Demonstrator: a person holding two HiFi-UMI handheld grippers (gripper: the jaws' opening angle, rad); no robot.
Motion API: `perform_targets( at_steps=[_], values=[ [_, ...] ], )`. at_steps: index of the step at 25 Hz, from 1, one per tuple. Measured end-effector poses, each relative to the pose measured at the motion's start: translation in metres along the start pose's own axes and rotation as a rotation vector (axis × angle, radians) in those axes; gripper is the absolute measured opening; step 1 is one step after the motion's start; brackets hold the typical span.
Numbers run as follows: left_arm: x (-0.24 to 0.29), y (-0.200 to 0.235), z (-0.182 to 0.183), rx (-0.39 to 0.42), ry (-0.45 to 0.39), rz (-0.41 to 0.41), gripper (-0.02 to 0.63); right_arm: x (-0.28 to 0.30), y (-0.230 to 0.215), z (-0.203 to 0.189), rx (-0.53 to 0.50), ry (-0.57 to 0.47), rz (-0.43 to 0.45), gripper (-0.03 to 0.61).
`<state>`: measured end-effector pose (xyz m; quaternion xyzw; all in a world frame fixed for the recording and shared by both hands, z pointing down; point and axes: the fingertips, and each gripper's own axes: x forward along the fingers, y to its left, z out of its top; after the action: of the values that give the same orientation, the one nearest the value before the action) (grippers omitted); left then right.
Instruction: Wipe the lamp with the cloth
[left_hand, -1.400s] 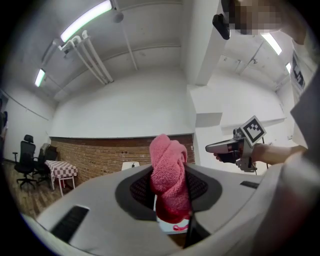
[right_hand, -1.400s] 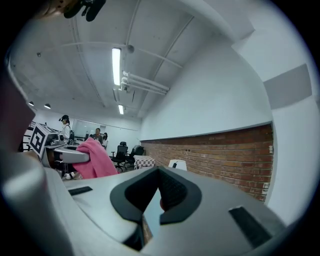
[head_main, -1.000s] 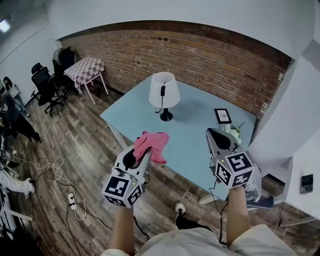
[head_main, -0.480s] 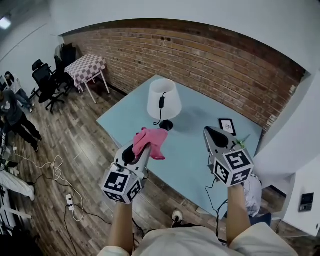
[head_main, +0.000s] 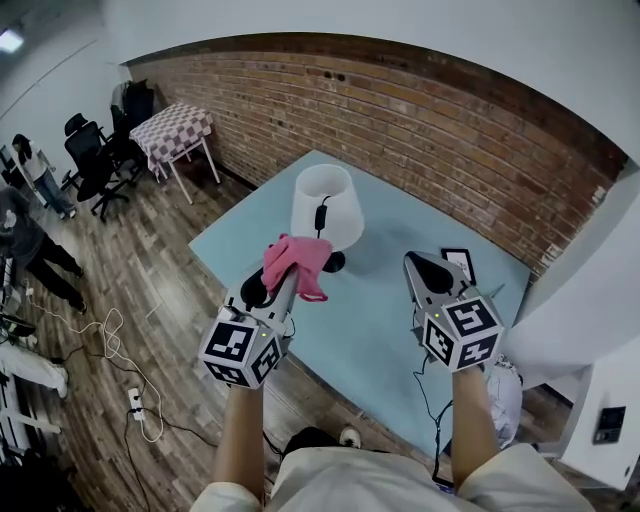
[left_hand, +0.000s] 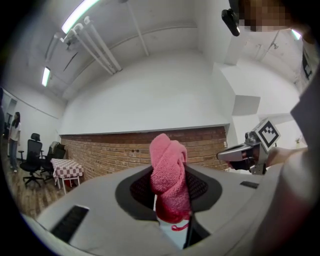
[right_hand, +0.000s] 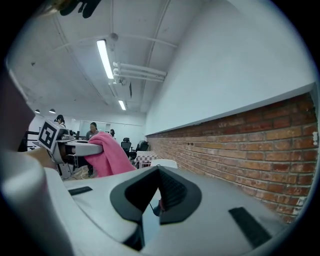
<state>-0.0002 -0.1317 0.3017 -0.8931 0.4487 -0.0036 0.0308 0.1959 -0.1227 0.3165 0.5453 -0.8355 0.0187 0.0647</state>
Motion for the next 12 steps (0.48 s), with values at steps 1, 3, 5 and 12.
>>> perform_targets(
  at_steps=[1, 3, 5, 12],
  values=[
    [0.005, 0.003, 0.001, 0.001, -0.003, 0.007, 0.132, 0.003, -0.002, -0.001, 0.005, 0.002, 0.0, 0.011],
    [0.013, 0.011, 0.003, 0.003, -0.008, 0.02, 0.132, 0.009, -0.005, -0.003, 0.013, 0.005, 0.0, 0.011],
    [0.021, 0.02, 0.005, 0.003, -0.014, 0.032, 0.132, 0.015, -0.008, -0.003, 0.016, 0.006, -0.003, 0.011],
    [0.052, 0.057, 0.006, 0.004, -0.035, 0.045, 0.132, 0.037, -0.012, -0.01, 0.012, 0.021, -0.031, 0.011]
  ],
)
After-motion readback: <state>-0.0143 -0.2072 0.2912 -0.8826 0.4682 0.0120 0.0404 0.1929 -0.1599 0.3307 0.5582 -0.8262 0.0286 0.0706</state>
